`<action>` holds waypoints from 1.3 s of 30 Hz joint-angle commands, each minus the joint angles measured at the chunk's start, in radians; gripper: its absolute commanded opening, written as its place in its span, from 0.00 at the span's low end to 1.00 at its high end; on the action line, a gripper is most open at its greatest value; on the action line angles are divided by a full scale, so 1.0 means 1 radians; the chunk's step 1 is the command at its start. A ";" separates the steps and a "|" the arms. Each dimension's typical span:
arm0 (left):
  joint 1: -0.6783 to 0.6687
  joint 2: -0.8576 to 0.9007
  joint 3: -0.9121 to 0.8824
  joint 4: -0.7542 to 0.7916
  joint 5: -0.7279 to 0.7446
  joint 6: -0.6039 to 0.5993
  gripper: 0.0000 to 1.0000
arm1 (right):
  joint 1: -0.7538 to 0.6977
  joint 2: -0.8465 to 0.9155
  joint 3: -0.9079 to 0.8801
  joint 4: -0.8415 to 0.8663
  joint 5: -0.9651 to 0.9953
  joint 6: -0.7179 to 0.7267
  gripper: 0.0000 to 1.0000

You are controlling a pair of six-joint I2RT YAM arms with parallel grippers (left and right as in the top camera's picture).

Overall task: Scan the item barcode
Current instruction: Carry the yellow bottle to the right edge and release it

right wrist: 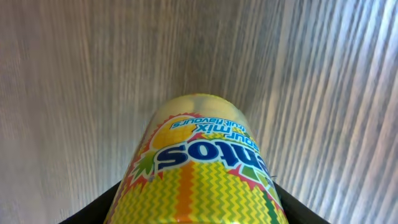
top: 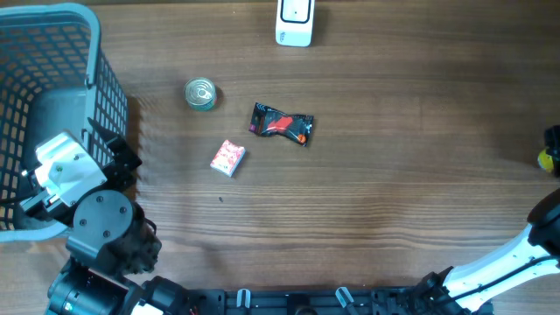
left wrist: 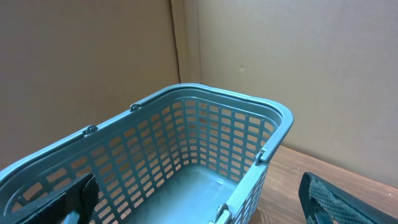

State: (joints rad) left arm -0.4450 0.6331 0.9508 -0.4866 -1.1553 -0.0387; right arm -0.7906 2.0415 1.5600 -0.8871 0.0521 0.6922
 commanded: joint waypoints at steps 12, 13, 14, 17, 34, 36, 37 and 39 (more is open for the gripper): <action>0.004 0.000 0.011 0.002 -0.017 -0.002 1.00 | 0.014 -0.036 -0.114 0.066 -0.008 0.114 0.72; 0.004 0.000 0.011 0.002 -0.017 -0.002 1.00 | 0.014 -0.036 -0.114 0.071 -0.008 0.099 0.78; 0.004 0.000 0.011 0.002 -0.017 -0.002 1.00 | 0.014 -0.036 -0.114 0.080 -0.008 0.079 0.81; 0.004 0.000 0.011 0.002 -0.017 -0.002 1.00 | 0.014 -0.036 -0.114 0.089 0.001 0.032 0.86; 0.004 0.000 0.012 0.002 -0.017 -0.002 1.00 | 0.019 -0.094 -0.111 -0.003 -0.061 0.008 1.00; 0.004 0.000 0.011 0.002 -0.017 -0.002 1.00 | 0.022 -0.126 -0.111 -0.021 -0.061 0.017 1.00; 0.004 0.000 0.011 0.002 -0.017 -0.002 1.00 | 0.024 -0.144 -0.111 -0.031 -0.061 0.017 1.00; 0.004 0.000 0.011 0.002 -0.017 -0.002 1.00 | 0.034 -0.180 -0.111 -0.043 -0.060 0.014 1.00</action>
State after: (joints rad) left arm -0.4450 0.6331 0.9508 -0.4870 -1.1553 -0.0387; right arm -0.7753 1.9530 1.4532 -0.9138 -0.0002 0.7097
